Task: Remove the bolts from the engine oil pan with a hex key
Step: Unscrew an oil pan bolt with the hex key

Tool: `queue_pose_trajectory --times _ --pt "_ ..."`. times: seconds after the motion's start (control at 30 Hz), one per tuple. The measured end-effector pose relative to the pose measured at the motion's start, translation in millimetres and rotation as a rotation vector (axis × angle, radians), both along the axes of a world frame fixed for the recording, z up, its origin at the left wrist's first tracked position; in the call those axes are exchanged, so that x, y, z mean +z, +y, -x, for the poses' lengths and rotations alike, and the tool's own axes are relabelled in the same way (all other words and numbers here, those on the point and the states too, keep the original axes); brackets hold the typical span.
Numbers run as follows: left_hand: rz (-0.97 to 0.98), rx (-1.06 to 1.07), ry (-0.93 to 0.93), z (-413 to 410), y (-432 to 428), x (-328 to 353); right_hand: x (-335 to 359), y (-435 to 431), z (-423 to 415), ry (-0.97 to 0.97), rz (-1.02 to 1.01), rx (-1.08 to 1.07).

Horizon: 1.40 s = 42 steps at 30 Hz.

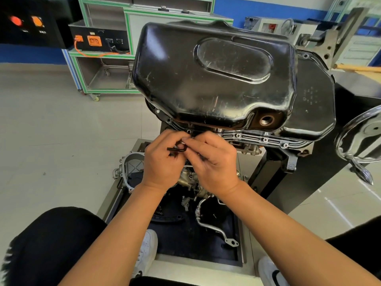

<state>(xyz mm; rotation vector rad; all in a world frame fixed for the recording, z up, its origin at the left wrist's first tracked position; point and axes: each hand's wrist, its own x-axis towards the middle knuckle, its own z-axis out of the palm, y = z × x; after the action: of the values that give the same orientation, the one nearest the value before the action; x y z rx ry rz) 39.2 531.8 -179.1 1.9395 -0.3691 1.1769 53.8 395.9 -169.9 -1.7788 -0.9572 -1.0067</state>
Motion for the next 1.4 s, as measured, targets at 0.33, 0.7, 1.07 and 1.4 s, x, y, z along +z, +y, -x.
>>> queue_pose_trajectory --times 0.33,0.7,1.07,1.4 --pt "-0.055 -0.013 -0.031 3 -4 8 -1 -4 1 -0.011 0.055 -0.053" --pt "0.071 -0.013 -0.032 -1 -3 8 0 4 3 0.061 -0.139 -0.028" --pt "-0.067 -0.056 -0.014 2 0 11 -2 2 3 -0.036 -0.021 -0.06" --pt "0.004 -0.017 -0.027 0 -3 10 1 7 3 0.039 -0.123 -0.036"
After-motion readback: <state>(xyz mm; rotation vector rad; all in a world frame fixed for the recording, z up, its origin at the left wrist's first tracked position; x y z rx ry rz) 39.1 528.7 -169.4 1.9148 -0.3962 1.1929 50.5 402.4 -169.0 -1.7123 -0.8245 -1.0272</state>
